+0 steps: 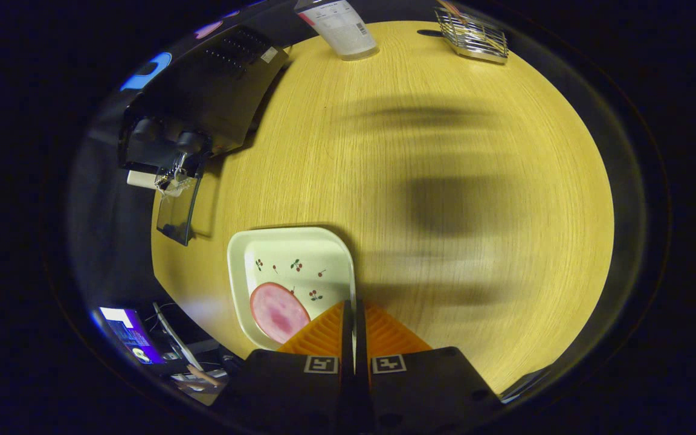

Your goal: Open the toaster oven, put the food inside, and close the toaster oven door.

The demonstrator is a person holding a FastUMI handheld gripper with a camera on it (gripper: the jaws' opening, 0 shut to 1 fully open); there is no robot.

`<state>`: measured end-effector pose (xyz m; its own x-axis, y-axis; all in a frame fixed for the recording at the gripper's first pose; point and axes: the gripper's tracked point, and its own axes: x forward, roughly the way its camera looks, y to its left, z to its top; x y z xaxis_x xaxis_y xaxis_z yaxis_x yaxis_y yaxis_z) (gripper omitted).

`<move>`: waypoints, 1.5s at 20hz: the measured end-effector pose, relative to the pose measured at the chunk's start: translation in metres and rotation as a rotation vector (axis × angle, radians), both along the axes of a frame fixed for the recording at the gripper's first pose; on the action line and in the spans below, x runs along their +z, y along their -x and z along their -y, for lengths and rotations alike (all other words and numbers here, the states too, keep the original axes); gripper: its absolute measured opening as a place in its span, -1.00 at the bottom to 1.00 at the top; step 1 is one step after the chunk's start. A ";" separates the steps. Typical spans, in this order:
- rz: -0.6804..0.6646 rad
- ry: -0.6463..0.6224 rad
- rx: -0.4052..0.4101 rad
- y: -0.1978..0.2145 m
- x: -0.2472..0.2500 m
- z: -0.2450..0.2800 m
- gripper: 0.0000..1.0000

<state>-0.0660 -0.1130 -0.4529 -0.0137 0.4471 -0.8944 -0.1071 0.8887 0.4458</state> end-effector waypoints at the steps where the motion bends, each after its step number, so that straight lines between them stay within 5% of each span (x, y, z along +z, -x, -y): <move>1: -0.020 -0.033 -0.011 0.005 0.001 -0.003 -0.88; 14: -0.054 -0.339 -0.436 0.040 0.062 -0.053 -0.89; 23: -0.061 -0.414 -0.726 0.060 0.109 -0.177 -0.89; 30: -0.069 -0.422 -0.950 0.032 0.111 -0.265 -0.89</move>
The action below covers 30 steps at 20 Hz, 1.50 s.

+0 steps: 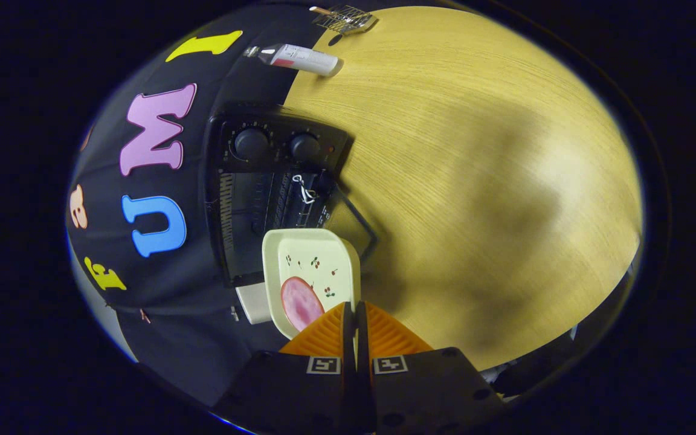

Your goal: Open the toaster oven, put the food inside, and close the toaster oven door.

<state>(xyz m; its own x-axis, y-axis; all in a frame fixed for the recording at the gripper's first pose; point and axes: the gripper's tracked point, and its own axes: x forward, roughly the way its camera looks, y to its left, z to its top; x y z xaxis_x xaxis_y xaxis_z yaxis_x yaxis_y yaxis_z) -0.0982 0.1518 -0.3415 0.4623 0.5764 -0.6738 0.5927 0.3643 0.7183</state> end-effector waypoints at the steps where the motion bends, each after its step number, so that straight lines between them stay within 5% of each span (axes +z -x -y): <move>1: 0.002 0.005 -0.027 -0.009 0.001 -0.010 -0.89; 14: -0.054 0.058 -0.399 -0.108 0.002 -0.055 -0.89; 23: -0.181 0.099 -0.548 -0.123 -0.013 -0.079 -0.89; 30: -0.198 0.050 -0.533 -0.140 -0.013 -0.101 -0.85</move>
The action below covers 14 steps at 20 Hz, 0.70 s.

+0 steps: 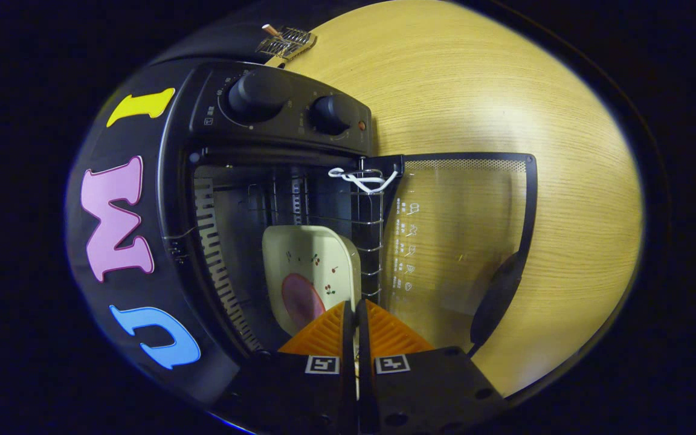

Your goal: Open the toaster oven, put the food inside, and close the toaster oven door.

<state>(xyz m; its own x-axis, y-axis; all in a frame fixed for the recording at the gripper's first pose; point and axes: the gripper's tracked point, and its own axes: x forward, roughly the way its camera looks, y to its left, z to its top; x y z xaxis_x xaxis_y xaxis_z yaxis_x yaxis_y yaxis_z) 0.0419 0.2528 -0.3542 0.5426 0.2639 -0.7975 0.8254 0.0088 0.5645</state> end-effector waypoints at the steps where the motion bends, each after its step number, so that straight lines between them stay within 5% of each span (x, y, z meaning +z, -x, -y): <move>1: 0.010 -0.009 0.000 -0.001 0.004 -0.002 -0.82; 5: 0.047 -0.009 0.030 0.005 0.013 0.000 -0.59; 7: 0.104 0.004 0.067 0.011 0.024 0.006 -0.23; 12: 0.272 0.161 0.319 0.042 0.052 0.026 0.90; 14: 0.320 0.228 0.446 0.059 0.064 0.030 0.93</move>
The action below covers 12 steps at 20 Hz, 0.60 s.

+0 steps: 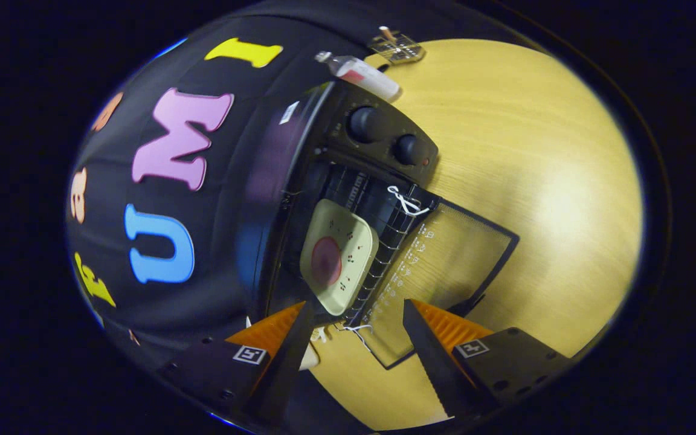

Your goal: Open the toaster oven, put the food inside, and close the toaster oven door.

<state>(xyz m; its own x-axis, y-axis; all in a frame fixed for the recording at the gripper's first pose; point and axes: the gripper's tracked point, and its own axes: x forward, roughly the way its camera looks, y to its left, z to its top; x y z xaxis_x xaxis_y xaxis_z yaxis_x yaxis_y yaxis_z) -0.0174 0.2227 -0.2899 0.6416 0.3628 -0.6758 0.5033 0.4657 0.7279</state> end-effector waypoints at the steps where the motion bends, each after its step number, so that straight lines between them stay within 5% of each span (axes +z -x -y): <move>1: 0.010 0.048 0.078 0.011 0.000 0.002 0.94; 7: 0.011 0.398 0.487 0.078 -0.046 0.008 0.94; 12: -0.006 0.536 0.668 0.100 -0.084 -0.012 0.97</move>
